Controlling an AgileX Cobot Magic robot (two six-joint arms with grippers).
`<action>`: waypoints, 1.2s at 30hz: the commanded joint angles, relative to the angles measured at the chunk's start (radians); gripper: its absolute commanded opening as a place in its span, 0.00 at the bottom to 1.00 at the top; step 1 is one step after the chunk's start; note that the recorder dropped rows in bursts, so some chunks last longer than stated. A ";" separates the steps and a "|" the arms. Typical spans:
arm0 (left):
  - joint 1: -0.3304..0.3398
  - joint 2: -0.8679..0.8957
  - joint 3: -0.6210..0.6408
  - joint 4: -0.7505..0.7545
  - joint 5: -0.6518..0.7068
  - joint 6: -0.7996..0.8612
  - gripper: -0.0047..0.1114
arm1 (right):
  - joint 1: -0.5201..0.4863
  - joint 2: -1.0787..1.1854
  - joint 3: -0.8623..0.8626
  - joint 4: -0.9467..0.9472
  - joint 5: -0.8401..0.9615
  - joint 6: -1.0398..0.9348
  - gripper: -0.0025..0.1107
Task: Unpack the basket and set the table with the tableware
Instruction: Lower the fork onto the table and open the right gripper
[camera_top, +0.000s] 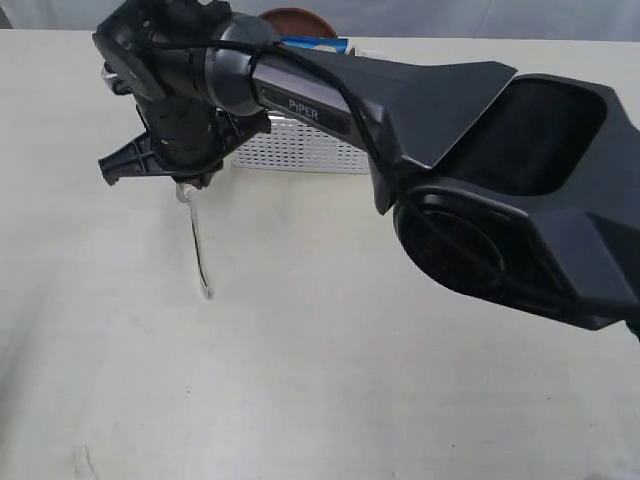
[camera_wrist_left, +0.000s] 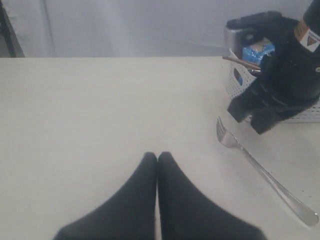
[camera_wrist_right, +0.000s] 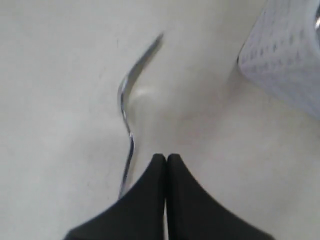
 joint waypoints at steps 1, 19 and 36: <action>0.002 -0.003 0.003 0.009 -0.011 -0.004 0.04 | 0.000 -0.012 -0.001 0.144 0.082 -0.137 0.02; 0.002 -0.003 0.003 0.009 -0.011 -0.004 0.04 | 0.044 -0.135 0.001 0.109 0.082 -0.248 0.02; 0.002 -0.003 0.003 0.009 -0.011 -0.004 0.04 | 0.179 -0.341 0.003 -0.010 0.082 -0.304 0.02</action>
